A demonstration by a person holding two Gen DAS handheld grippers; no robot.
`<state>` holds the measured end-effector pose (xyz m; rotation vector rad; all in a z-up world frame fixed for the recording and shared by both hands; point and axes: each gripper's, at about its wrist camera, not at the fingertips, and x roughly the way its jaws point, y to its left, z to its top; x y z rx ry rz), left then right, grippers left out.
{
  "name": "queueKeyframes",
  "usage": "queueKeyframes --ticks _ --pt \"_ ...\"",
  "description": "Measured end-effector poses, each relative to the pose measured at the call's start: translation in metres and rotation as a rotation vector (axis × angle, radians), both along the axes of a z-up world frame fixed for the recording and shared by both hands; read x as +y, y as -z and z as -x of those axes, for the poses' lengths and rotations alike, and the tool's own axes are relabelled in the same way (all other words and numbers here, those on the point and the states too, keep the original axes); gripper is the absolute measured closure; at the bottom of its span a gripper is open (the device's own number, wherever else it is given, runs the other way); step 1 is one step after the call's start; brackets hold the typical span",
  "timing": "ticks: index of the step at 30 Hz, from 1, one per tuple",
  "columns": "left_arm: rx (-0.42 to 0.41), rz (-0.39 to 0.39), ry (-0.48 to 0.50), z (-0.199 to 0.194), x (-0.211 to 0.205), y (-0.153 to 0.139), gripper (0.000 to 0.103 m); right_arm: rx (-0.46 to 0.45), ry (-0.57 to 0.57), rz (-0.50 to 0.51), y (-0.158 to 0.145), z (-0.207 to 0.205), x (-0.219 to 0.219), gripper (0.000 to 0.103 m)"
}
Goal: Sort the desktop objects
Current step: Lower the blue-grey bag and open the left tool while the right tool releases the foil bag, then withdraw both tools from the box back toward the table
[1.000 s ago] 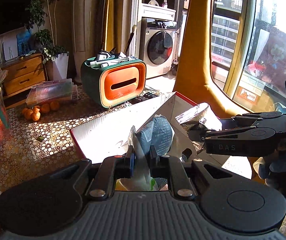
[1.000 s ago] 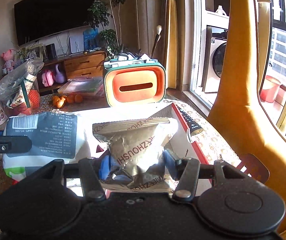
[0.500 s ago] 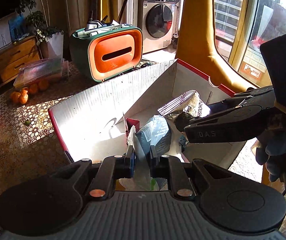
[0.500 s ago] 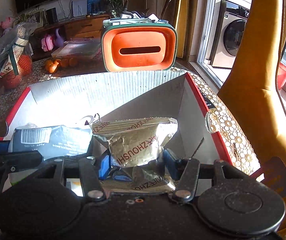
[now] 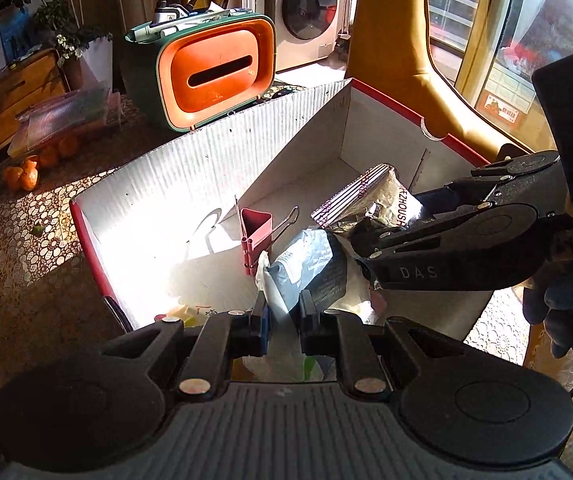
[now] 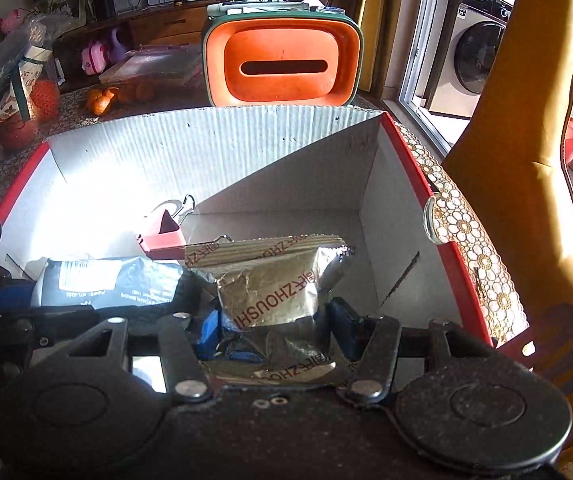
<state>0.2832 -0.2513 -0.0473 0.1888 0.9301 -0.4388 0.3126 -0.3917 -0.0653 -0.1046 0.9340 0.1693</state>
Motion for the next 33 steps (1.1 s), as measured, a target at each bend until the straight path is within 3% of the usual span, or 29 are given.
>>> queueKeyframes --ticks 10,14,17,18,22,33 --pt "-0.005 -0.015 0.012 0.006 0.002 0.000 0.085 -0.001 -0.030 0.010 -0.006 0.004 0.006 0.040" --pt "-0.028 -0.022 0.014 0.012 0.004 -0.002 0.070 -0.015 -0.037 0.004 -0.011 0.007 0.007 0.039" --pt "-0.056 -0.014 0.017 0.018 0.009 -0.007 0.042 -0.027 -0.039 -0.002 -0.017 0.010 0.008 0.039" --pt "-0.071 -0.010 0.021 0.022 0.011 -0.010 0.040 -0.032 -0.040 -0.004 -0.020 0.012 0.008 0.039" --pt "-0.091 0.012 0.027 0.032 0.018 -0.019 0.040 -0.051 -0.039 -0.029 -0.029 0.018 0.006 0.032" --pt "-0.157 0.087 -0.001 0.064 0.039 -0.049 0.040 -0.109 -0.057 -0.087 -0.058 0.048 0.011 0.029"
